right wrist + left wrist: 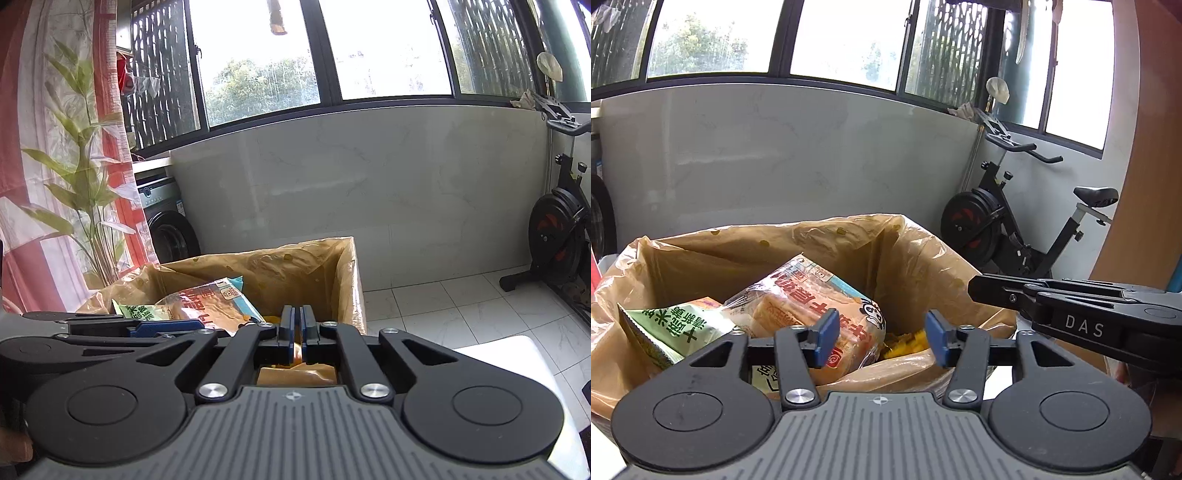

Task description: Organize snacks

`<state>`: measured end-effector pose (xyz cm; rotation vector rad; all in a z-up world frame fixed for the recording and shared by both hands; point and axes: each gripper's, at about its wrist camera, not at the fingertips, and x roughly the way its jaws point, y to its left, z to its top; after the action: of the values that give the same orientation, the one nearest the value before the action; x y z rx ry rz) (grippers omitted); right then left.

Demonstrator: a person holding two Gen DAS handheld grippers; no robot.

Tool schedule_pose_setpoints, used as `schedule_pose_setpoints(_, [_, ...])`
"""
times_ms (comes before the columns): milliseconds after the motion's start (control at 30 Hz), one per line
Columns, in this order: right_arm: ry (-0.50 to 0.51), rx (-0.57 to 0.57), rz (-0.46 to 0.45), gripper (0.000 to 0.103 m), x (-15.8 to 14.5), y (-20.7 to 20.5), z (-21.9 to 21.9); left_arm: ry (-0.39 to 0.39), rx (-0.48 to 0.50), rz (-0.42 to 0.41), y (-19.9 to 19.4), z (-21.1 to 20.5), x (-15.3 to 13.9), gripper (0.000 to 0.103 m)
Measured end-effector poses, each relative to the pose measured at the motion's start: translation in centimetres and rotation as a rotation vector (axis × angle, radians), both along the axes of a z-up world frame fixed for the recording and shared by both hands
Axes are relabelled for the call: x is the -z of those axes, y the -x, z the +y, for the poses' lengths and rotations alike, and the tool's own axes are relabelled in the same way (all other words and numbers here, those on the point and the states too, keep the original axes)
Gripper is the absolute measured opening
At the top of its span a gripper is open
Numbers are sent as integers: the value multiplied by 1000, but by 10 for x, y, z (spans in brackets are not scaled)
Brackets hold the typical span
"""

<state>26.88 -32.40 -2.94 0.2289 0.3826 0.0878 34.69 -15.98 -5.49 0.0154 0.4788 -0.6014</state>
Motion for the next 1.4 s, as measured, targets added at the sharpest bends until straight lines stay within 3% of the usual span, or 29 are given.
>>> schedule_pose_setpoints(100, [4,4,7,15,-2,2,1,2,-25,-1,2,5,-4,63])
schedule_pose_setpoints(233, [28,9,-6,32,-11,12,5,-5,-66,-25,12,16,-14,81])
schedule_pose_setpoints(333, [14,18,-29,67,-20,25,7,-13,-73,-62,26,28,-26,82])
schedule_pose_setpoints(433, [1,36,-58,88,-30,41,9,-13,-109,-92,43,42,-37,90])
schedule_pose_setpoints(633, [-39,63,-93,102,-53,77,20,-24,-217,-152,85,67,-64,97])
schedule_pose_setpoints(800, [-41,70,-110,103,-69,105,38,-99,-310,-269,128,82,-88,99])
schedule_pose_setpoints(967, [-44,90,-84,103,-80,131,57,-55,-298,-255,161,107,-108,99])
schedule_pose_setpoints(1100, [-48,81,-82,103,-86,153,72,-92,-323,-288,187,116,-117,99])
schedule_pose_setpoints(1400, [-18,74,-86,103,-97,184,92,-33,-358,-270,214,140,-126,99])
